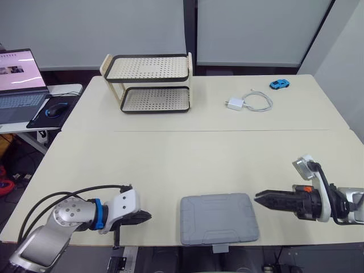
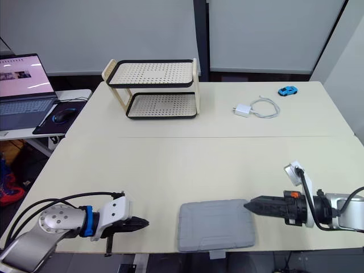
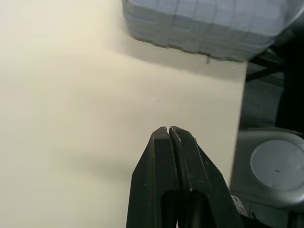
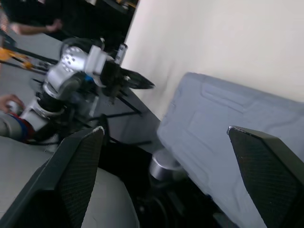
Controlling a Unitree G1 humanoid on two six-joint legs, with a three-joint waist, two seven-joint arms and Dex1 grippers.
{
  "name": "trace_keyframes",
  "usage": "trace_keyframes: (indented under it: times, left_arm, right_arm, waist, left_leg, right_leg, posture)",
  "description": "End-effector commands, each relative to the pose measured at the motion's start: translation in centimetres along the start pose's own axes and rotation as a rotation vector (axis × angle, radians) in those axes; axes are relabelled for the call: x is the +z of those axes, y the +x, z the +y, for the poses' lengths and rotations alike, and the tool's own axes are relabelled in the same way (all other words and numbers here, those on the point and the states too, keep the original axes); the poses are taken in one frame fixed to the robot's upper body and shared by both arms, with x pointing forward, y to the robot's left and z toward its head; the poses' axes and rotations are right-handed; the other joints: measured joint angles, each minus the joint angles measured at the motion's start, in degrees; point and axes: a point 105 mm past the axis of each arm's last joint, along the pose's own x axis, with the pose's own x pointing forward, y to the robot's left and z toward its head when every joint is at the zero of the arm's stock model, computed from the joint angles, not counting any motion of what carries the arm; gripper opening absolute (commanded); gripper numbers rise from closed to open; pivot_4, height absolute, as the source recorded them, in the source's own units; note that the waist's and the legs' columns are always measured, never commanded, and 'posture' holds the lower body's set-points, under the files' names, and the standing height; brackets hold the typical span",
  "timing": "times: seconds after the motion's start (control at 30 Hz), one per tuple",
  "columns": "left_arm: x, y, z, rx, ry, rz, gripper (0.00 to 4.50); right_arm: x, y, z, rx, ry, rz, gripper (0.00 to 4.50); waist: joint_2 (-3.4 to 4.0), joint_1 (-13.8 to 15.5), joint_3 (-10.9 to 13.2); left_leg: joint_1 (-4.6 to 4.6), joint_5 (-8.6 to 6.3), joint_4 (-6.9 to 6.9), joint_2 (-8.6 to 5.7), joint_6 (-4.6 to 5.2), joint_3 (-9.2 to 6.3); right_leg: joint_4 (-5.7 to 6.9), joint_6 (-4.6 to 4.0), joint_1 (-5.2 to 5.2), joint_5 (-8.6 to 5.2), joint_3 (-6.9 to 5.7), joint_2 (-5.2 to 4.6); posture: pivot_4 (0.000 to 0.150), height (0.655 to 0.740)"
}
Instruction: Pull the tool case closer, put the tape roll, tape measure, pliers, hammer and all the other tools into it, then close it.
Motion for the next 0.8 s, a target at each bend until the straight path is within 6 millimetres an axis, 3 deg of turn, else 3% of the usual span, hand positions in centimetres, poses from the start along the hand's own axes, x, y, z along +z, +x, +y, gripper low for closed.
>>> trace_keyframes:
  times: [0.03,0.13,0.2,0.37,0.5,0.8]
  left_arm:
    - [0.6,0.6,0.6,0.055,0.022,-0.010,0.00]
    - [0.6,1.2,0.2,0.054,0.026,-0.003,0.00]
    - [0.5,1.5,0.0,0.051,0.031,0.007,0.00]
    - [0.7,3.1,-0.4,0.037,0.032,0.017,0.00]
    - [1.3,4.6,-0.8,0.021,0.033,0.010,0.00]
    - [2.6,7.9,-1.3,-0.010,0.048,-0.007,0.00]
  right_arm:
    - [-1.1,0.1,-3.5,-0.308,-0.357,0.122,4.47]
    - [-2.1,-0.5,-5.9,-0.395,-0.653,0.225,3.93]
    - [-2.5,-0.5,-6.5,-0.384,-0.772,0.267,3.24]
    - [-3.6,0.7,-7.0,-0.314,-0.975,0.332,1.52]
    - [-4.0,1.5,-7.1,-0.281,-1.023,0.356,0.16]
    - [-5.6,3.2,-6.6,-0.223,-1.031,0.396,0.04]
  waist:
    - [0.00,-0.07,0.00]
    - [-0.09,-0.14,0.05]
    - [-0.11,-0.35,0.06]
    - [-0.15,-0.16,0.09]
    - [-0.21,-0.04,0.13]
    - [-0.21,0.38,0.12]
  left_leg:
    - [0.00,0.00,0.00,0.00,0.00,-0.01]
    - [0.02,0.00,0.04,-0.06,-0.02,0.02]
    - [0.03,0.01,0.04,-0.02,-0.03,0.02]
    - [0.06,0.01,0.03,0.02,-0.03,0.00]
    - [0.06,0.00,0.06,-0.02,-0.03,0.00]
    - [0.07,0.00,0.08,-0.03,-0.03,-0.02]
  right_leg:
    - [0.00,0.02,0.00,-0.01,-0.02,0.01]
    - [-0.04,0.19,0.00,-0.10,-0.07,0.01]
    - [-0.03,0.16,0.02,-0.08,-0.06,0.01]
    - [-0.02,0.10,0.07,-0.05,-0.03,0.02]
    - [-0.06,0.09,0.12,-0.05,-0.03,-0.01]
    - [-0.06,0.08,0.15,-0.04,-0.02,-0.01]
  posture:
    - [0.150,0.7400]
    - [0.150,0.7400]
    - [0.150,0.7400]
    - [0.150,0.7400]
    - [0.150,0.7400]
    - [0.150,0.7400]
